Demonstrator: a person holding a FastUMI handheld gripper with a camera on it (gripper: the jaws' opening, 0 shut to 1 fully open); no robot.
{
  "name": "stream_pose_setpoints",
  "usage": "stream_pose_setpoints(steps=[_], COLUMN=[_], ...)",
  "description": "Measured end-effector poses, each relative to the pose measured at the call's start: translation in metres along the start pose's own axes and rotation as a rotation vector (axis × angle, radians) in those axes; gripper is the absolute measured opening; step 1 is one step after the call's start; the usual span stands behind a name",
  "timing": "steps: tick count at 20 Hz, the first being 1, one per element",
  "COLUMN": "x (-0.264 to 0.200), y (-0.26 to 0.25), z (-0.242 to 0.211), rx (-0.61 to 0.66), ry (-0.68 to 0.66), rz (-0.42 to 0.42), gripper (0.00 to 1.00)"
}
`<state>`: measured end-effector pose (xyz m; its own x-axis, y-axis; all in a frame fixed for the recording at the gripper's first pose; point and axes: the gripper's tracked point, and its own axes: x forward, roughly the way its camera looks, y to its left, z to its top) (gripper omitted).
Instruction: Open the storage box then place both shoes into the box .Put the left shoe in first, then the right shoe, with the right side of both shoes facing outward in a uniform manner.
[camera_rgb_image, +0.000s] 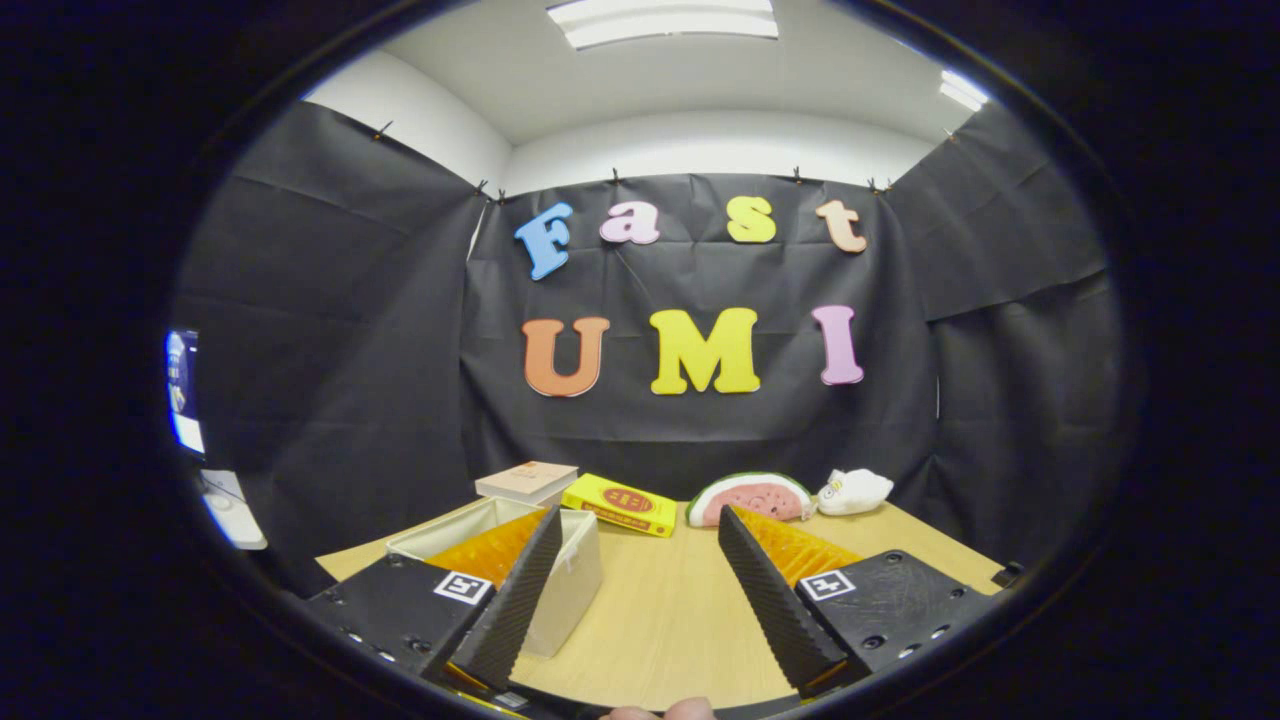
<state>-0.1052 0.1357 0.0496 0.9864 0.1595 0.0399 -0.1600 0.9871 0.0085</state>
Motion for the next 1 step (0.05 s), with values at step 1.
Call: stream_pose_setpoints(steps=[1], x=[-0.0007], y=[-0.0007], z=[0.0032], rx=[-0.006], ry=[-0.004], rz=[-0.004], gripper=[0.96])
